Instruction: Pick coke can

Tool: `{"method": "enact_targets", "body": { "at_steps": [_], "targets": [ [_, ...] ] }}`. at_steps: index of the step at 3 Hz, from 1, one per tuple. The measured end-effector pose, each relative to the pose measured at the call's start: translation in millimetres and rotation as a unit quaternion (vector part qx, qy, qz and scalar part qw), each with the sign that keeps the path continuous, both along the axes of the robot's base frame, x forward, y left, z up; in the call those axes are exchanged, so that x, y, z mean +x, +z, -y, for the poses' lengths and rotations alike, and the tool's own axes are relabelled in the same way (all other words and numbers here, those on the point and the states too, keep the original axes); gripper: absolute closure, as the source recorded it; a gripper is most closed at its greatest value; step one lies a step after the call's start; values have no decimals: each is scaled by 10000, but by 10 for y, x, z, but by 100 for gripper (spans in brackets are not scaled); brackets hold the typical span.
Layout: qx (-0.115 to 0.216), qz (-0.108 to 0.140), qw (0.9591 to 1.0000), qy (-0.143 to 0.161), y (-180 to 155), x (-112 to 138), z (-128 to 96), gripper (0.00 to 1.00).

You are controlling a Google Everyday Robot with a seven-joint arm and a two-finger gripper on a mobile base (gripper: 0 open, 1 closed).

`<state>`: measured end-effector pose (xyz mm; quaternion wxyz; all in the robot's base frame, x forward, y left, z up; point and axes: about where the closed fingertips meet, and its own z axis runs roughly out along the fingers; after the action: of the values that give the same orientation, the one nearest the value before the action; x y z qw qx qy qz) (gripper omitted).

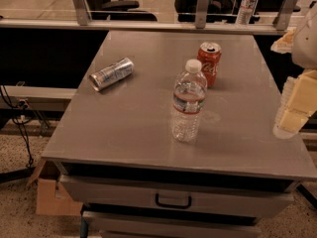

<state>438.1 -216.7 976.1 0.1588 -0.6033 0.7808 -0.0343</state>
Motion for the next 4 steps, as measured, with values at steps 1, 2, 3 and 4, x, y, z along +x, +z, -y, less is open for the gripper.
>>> {"method": "enact_targets", "body": {
  "at_steps": [1,2,3,4],
  "targets": [
    [0,1,10000,0,0,0,0,0],
    [252,165,9994,-153,-23,94,38,0],
    [906,576,9916,-717,-100,388,243,0],
    [1647,985,9746,-1150,-192,721,443,0]
  ]
}}
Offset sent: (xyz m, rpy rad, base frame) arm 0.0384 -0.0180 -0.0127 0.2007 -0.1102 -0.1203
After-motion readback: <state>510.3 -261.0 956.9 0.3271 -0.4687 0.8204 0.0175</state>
